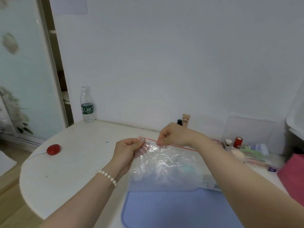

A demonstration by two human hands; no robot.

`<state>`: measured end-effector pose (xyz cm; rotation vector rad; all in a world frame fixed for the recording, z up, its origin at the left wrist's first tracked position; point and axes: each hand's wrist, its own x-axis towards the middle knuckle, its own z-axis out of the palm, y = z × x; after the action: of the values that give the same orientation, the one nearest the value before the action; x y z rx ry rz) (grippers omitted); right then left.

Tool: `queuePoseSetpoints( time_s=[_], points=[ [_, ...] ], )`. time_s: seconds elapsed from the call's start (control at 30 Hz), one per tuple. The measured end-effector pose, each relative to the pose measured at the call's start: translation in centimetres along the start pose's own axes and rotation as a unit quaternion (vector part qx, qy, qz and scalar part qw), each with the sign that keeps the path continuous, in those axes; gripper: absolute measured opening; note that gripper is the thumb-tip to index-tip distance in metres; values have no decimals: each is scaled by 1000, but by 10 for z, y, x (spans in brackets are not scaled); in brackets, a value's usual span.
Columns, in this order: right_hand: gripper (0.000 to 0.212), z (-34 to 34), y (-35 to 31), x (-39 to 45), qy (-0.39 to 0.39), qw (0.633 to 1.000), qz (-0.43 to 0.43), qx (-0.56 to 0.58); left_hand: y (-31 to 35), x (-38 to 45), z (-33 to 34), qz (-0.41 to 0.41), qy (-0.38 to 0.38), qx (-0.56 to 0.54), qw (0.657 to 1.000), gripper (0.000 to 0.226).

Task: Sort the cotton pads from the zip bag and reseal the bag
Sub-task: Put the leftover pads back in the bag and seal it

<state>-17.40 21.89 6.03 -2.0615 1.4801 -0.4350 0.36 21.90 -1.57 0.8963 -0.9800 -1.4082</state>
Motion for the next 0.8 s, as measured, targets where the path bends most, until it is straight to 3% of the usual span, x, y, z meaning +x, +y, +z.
queuePoseSetpoints(
  time_s=[0.23,0.47,0.8],
  points=[
    [14,8,3,7,1,1000,-8,15,5,-2,-3,-21,-20,-12,1000,10],
    [19,14,5,10,5,1000,-15,17,9,2,2,-33,-65,75,995,16],
    [18,23,2,8,8,997,-34,-63,4,-1,6,-5,-68,60,996,4]
  ],
)
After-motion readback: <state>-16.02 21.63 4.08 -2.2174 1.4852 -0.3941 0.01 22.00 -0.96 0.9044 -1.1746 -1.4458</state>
